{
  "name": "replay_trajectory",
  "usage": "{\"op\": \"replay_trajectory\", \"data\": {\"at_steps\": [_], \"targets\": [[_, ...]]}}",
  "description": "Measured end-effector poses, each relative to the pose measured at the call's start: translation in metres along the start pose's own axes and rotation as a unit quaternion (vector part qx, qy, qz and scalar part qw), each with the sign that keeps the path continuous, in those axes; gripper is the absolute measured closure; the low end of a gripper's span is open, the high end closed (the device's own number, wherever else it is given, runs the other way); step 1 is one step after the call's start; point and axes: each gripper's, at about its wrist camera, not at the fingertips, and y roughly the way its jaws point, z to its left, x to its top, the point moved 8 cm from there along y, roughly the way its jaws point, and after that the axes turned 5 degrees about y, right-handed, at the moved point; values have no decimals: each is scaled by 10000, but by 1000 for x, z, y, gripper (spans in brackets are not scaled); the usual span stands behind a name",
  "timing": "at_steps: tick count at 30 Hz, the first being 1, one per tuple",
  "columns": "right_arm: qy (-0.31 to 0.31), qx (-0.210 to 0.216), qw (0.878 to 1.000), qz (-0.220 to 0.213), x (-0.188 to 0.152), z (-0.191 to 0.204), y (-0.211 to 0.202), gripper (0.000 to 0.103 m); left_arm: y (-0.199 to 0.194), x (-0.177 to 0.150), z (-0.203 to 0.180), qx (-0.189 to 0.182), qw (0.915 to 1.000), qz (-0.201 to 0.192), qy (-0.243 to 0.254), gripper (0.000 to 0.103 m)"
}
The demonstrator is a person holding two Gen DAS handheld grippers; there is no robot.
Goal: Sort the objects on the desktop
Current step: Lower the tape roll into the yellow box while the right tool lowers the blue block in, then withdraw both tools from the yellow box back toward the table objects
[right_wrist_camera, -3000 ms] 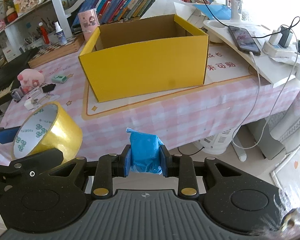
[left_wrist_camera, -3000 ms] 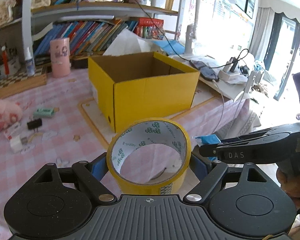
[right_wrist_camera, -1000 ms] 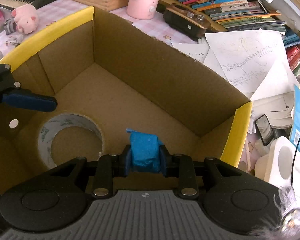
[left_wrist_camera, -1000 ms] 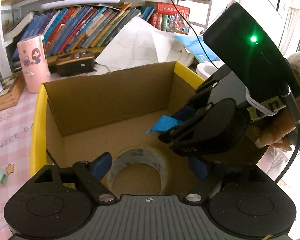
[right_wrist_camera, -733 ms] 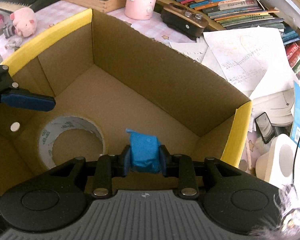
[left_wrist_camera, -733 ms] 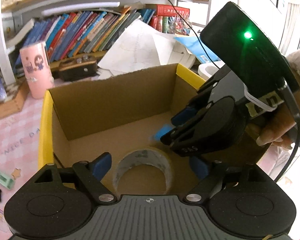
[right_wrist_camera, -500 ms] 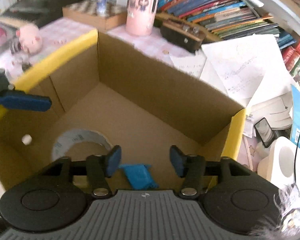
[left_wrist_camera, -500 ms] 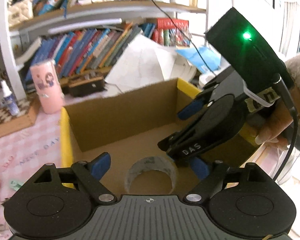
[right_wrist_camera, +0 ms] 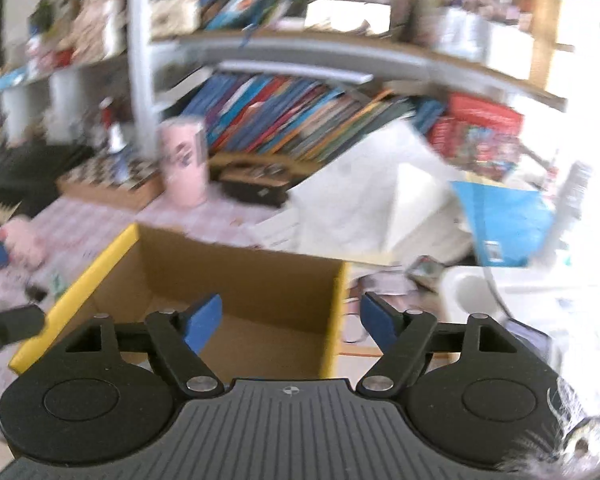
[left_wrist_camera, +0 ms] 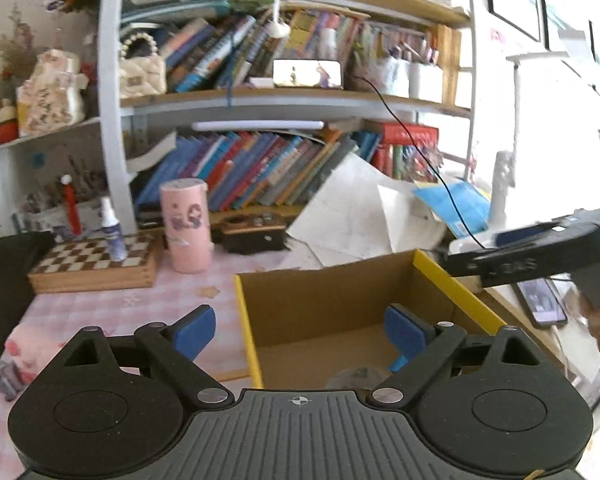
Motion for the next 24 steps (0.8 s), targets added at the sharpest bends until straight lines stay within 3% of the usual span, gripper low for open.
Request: {"op": "replay_trajectory", "data": {"at_steps": [11, 16, 24], "targets": [[660, -754, 9931, -617, -27, -4, -59, 21, -26, -21, 13, 87, 10000, -13, -44, 8], [798, -1080, 9890, -619, -51, 8, -74, 20, -40, -33, 25, 233, 9996, -142, -43, 8], [947, -1384, 9848, -447, -96, 44, -90, 20, -63, -73, 49, 341, 9993, 141, -42, 8]]}}
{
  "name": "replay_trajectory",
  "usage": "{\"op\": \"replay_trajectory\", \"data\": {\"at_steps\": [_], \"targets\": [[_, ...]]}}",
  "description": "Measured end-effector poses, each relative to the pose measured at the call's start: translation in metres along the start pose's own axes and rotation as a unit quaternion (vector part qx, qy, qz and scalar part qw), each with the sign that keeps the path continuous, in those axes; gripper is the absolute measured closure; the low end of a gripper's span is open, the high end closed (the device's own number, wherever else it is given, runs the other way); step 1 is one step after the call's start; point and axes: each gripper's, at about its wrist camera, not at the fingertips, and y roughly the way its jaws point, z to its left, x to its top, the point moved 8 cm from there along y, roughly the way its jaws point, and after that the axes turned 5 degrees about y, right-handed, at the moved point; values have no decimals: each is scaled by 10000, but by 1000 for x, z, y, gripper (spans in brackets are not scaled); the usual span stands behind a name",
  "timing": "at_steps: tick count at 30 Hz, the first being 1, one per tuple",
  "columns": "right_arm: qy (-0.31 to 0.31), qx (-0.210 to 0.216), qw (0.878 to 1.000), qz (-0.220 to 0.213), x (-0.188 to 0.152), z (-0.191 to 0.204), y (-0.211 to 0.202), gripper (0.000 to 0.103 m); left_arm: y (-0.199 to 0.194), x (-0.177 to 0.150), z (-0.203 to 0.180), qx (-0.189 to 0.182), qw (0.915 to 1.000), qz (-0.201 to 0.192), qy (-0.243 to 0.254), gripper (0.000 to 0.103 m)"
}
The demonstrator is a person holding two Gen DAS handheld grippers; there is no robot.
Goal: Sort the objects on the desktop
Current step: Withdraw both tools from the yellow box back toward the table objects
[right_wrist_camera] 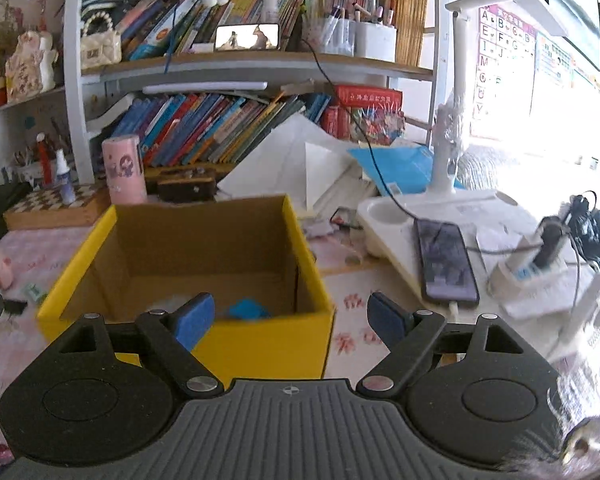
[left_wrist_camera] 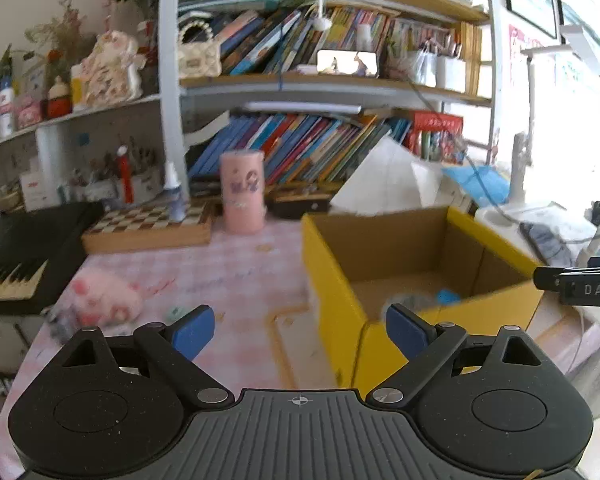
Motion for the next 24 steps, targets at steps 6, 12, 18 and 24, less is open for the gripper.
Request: {"op": "replay_trajectory", "data": {"at_steps": [6, 12, 18, 24], "targets": [[107, -97, 9995, 273, -34, 23, -20, 20, -17, -33, 17, 18, 9994, 348, -5, 8], [204, 6, 9987, 475, -56, 49, -37, 20, -36, -52, 37, 45, 9984, 538, -155, 8], [300, 197, 9972, 663, -70, 76, -49, 20, -54, -74, 45, 18, 9973, 715, -185, 8], [127, 461, 9969, 624, -86, 108, -70, 18, -70, -89, 53, 131, 9967, 776, -182, 8]]}}
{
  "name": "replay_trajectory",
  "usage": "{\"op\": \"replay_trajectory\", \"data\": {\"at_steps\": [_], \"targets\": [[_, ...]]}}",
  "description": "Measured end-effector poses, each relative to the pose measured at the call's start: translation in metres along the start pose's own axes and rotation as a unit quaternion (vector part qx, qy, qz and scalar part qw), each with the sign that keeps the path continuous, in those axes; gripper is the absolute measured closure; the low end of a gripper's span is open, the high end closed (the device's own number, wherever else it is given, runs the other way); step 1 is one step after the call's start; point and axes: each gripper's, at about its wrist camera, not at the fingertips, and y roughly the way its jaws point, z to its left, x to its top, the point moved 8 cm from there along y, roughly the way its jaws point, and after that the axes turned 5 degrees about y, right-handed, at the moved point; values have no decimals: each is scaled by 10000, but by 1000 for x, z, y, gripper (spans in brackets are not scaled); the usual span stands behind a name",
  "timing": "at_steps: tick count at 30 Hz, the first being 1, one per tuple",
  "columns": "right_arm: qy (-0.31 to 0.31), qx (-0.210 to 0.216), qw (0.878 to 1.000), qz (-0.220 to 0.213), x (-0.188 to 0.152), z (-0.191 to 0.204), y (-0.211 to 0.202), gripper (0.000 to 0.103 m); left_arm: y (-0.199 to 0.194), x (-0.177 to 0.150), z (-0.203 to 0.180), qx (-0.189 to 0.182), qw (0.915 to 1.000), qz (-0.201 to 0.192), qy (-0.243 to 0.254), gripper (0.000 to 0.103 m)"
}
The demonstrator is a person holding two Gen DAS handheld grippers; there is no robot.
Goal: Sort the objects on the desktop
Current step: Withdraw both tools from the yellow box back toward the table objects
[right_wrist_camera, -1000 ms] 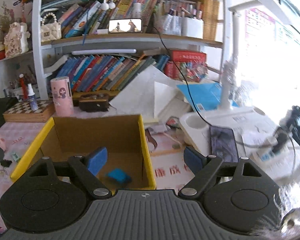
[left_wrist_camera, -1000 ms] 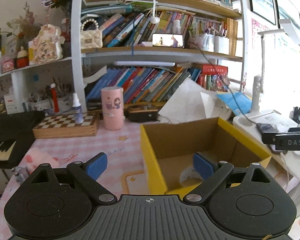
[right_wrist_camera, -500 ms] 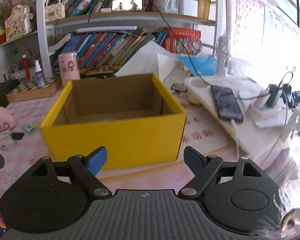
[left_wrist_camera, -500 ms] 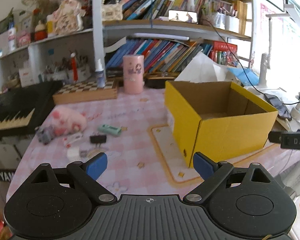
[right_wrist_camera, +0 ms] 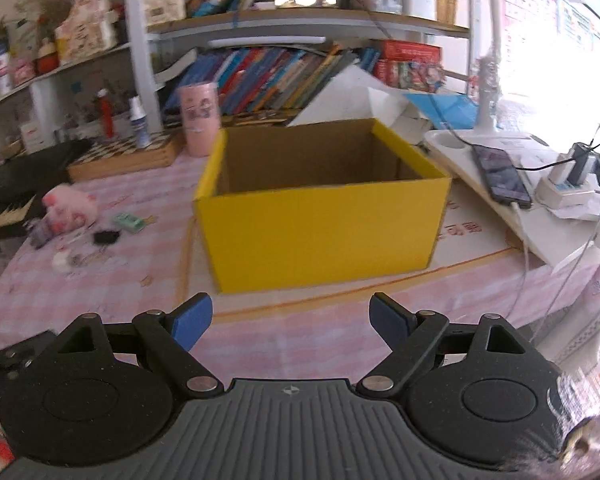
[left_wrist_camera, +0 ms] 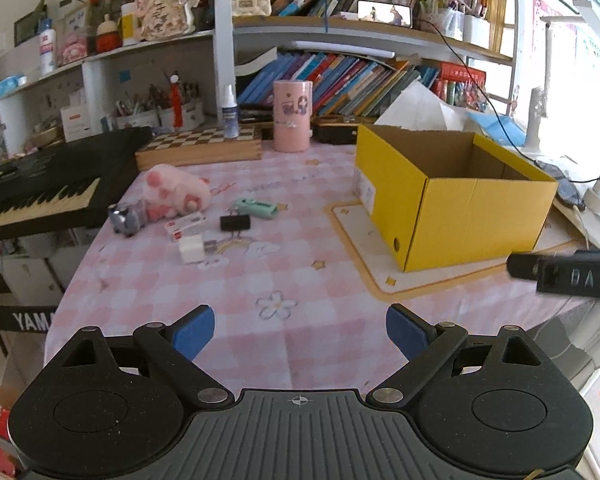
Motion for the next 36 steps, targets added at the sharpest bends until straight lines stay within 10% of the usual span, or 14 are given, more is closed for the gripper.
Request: {"op": "replay_trajectory", "data": {"at_steps": [36], "targets": [[-794, 1047, 9910, 264, -48, 112, -31, 8, -51, -39, 72, 527, 9972, -6, -527, 5]]}}
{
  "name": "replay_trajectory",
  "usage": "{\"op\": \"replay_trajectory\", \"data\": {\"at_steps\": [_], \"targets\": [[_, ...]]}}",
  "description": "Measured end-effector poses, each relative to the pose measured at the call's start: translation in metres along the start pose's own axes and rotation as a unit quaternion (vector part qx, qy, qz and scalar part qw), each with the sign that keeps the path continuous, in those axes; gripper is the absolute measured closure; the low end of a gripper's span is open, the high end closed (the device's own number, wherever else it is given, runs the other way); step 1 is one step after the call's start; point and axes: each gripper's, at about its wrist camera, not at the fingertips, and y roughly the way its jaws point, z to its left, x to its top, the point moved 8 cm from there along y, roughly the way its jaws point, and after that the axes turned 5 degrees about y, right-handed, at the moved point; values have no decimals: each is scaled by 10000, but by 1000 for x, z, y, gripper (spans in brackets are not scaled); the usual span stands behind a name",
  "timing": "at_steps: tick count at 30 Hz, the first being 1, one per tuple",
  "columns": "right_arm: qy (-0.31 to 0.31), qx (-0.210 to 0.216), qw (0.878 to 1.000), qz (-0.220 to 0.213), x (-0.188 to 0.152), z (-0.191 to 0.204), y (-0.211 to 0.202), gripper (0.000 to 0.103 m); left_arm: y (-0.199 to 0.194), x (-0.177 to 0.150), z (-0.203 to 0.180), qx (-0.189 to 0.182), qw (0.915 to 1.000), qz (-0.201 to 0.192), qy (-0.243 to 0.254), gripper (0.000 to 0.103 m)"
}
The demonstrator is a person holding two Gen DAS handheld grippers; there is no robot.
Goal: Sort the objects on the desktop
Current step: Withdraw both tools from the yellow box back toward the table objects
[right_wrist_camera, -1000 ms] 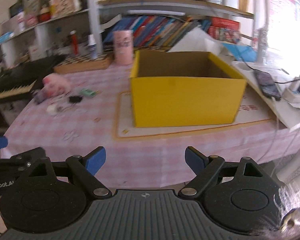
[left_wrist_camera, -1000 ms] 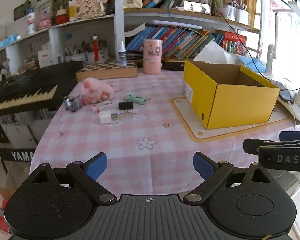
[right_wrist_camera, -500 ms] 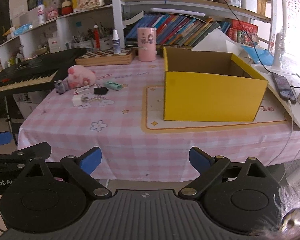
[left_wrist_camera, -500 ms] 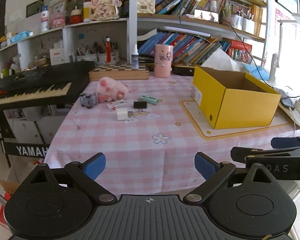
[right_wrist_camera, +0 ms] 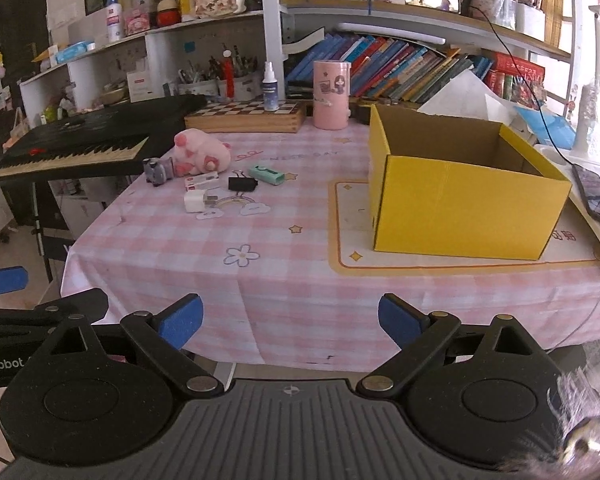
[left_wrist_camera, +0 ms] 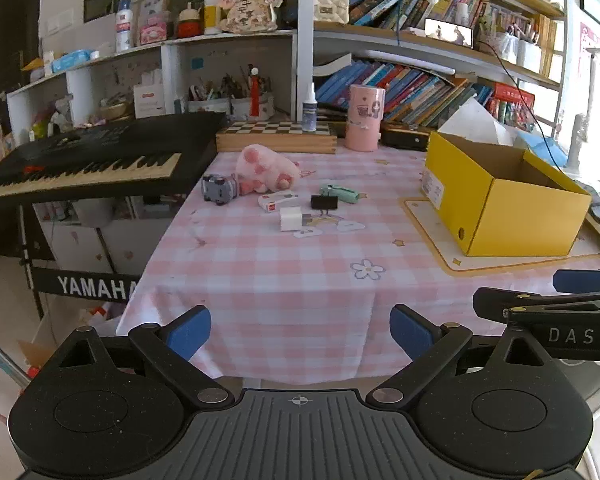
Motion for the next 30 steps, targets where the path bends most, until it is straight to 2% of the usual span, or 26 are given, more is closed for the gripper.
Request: {"op": "replay_trajectory", "data": {"at_steps": [6, 13, 30], "targets": [[-32, -4, 10000, -35, 4, 6, 3, 8, 3, 2, 7, 15, 10000, 4, -15, 5], [-56, -23, 10000, -12, 6, 12, 8, 7, 12, -1, 17, 83, 9997, 216, 62, 5], [-205, 41, 9997, 84, 11, 30, 24, 8, 21, 5, 37, 127, 9998, 133, -123, 5]]}}
